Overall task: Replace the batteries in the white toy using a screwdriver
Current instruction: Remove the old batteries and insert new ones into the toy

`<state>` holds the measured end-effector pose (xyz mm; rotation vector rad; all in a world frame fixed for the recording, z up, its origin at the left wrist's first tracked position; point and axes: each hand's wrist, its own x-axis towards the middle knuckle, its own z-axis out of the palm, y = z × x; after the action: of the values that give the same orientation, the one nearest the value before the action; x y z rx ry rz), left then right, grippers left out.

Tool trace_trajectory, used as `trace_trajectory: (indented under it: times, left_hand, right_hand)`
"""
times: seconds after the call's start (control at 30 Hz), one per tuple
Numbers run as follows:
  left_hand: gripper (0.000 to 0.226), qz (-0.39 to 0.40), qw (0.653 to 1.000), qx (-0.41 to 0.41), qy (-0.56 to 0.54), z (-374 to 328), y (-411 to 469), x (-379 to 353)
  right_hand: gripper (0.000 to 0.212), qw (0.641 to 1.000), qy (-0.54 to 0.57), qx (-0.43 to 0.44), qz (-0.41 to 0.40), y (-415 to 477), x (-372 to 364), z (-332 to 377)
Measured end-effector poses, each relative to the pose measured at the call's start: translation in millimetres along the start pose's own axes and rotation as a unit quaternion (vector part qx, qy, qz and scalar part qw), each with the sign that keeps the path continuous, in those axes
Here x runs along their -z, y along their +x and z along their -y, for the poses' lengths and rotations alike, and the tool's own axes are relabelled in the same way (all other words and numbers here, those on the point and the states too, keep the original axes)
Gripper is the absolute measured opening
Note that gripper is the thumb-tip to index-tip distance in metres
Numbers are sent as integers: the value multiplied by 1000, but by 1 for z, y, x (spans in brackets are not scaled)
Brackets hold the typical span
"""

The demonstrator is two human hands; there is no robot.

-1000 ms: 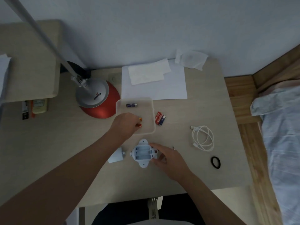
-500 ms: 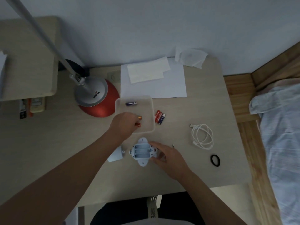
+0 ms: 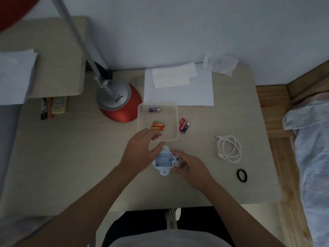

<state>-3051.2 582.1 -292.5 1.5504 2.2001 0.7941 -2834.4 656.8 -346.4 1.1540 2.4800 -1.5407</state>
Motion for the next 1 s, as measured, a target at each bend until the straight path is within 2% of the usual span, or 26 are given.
trace_trajectory:
  times: [0.3,0.6,0.8,1.0]
  left_hand:
    - [71,46,997,42,-39,4,-76,-38]
    - [77,68,987,99,-103,1,-82,-52]
    - [79,57,987,115,-100,1,-82,-53]
    - [83,59,984,131,-101,-1,-83,-53]
  right_hand:
    - [50,1000,7,15,-5,-3,2,2]
    - [49,999,-11,34,-3,-2,4,0]
    - [46,999,-6,44,6,3,14,2]
    - [42,988,-18,-49,-149,32,40,2]
